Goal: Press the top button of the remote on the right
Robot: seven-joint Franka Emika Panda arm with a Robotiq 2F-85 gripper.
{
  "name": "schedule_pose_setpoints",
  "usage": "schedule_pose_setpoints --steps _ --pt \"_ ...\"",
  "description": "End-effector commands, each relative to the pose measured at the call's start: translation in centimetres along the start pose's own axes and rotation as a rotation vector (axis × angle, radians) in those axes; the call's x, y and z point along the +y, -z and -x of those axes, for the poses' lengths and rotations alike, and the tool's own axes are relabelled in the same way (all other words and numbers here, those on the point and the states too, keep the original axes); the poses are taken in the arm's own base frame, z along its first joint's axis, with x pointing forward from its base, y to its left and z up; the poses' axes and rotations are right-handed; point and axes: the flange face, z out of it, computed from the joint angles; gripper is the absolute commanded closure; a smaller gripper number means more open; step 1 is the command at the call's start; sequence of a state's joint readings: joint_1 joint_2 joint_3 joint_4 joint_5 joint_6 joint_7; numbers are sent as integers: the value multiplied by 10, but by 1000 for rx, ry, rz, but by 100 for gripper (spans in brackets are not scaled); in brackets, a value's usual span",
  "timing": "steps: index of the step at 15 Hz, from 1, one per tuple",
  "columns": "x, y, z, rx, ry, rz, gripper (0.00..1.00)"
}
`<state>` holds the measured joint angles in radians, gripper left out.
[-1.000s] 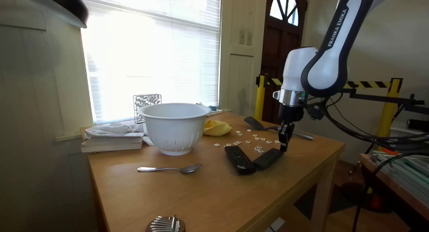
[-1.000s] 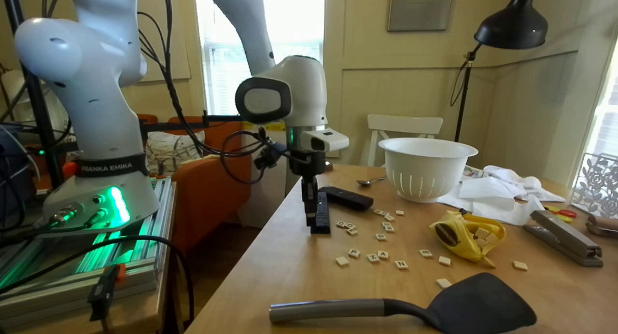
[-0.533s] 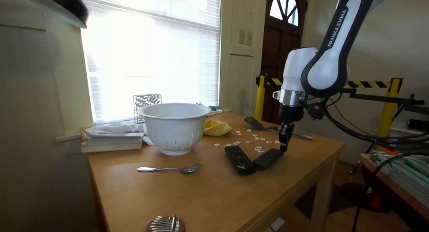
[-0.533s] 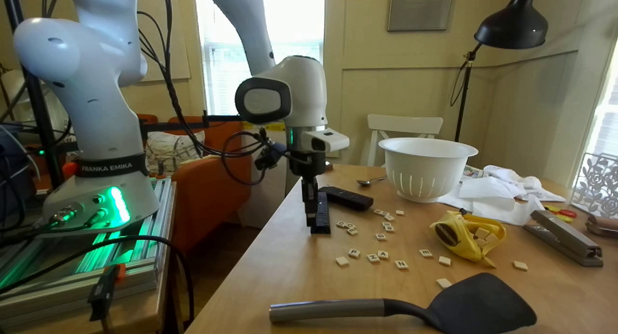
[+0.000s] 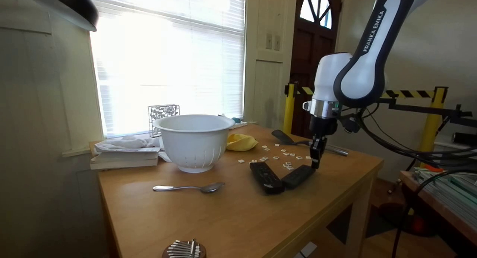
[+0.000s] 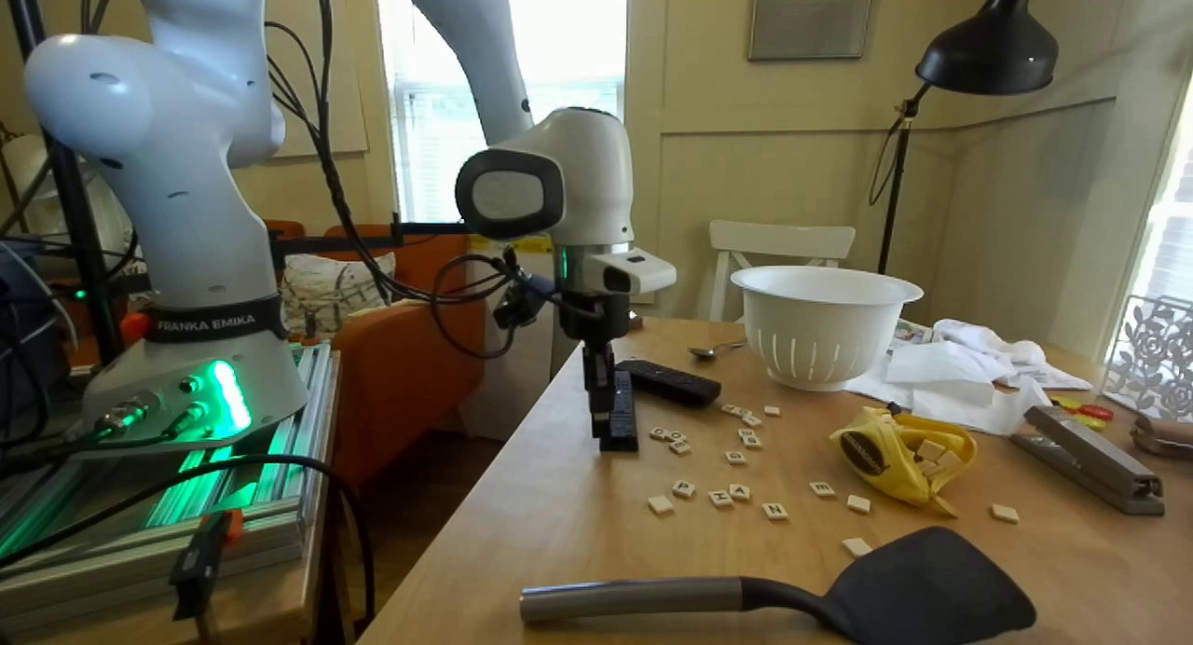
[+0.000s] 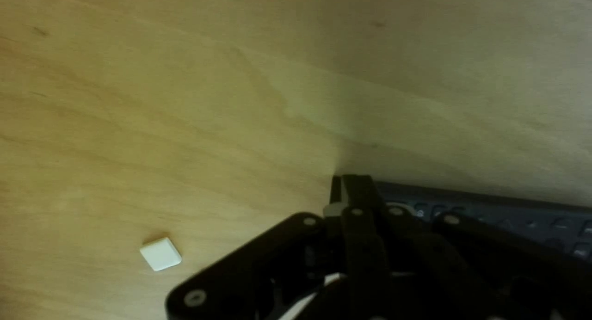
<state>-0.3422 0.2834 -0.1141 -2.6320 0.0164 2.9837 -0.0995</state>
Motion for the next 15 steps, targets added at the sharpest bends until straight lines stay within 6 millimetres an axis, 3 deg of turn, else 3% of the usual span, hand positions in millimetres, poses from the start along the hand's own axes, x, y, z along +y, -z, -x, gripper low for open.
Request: schedule_pose_setpoints --steps 1,3,7,15 --pt "5 3 0 -30 7 -21 99" --pt "7 21 2 0 3 -22 100" --pt "11 39 5 43 -3 -20 100" --pt "18 52 16 22 -15 -13 96"
